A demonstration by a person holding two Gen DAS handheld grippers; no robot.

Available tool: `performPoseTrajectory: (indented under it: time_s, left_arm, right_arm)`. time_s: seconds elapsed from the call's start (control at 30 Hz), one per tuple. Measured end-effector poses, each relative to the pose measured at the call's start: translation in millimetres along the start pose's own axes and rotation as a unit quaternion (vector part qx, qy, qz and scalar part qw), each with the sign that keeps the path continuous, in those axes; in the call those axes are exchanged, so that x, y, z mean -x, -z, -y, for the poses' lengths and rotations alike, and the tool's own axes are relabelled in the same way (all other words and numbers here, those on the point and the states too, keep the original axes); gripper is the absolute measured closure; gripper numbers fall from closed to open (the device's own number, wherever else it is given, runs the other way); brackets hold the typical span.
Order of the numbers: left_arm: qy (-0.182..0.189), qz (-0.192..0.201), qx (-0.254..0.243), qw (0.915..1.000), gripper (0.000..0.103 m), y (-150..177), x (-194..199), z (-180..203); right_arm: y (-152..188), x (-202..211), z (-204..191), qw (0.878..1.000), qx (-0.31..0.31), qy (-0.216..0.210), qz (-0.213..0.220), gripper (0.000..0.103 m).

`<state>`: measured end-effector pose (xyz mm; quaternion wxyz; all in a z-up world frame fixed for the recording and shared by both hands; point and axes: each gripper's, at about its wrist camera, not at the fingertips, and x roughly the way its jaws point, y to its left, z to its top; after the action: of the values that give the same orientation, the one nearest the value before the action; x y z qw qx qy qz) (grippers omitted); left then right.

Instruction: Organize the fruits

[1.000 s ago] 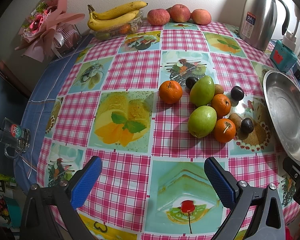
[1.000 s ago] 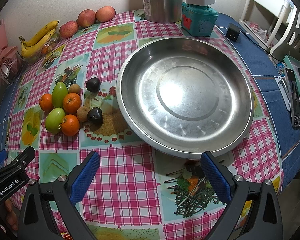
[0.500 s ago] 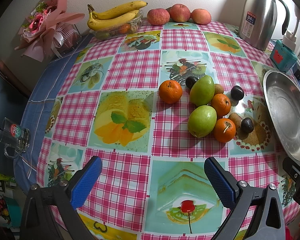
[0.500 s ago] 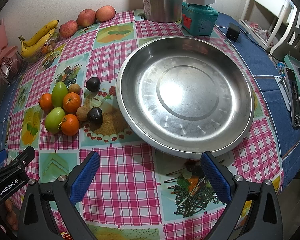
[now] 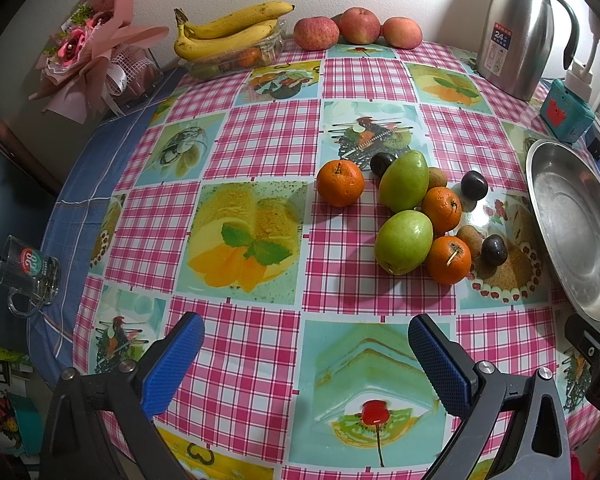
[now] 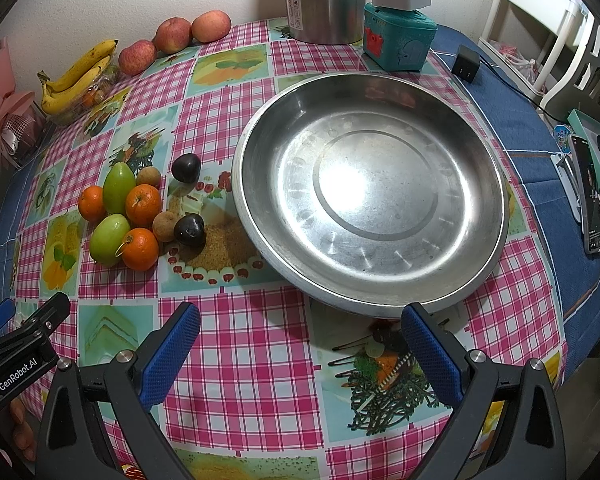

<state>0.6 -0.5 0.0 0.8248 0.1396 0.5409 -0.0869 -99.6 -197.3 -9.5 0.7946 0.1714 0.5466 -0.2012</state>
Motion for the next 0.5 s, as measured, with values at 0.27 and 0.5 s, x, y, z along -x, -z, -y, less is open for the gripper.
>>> performPoseTrajectory:
  time_s: [0.27,0.5]
  left_arm:
    - [-0.002,-0.004,-0.001,1.0000,0.000,4.1,-1.2,2.7]
    - [0.002,-0.012,0.004,0.9999,0.000,0.9,-3.0,-0.6]
  right_arm:
    - [0.1,-1.1,0.6,1.000,-0.001,-0.001,-0.005,0.003]
    - [-2.4,-1.9,-1.5,1.000,0.002,-0.013,-0.004,0.003]
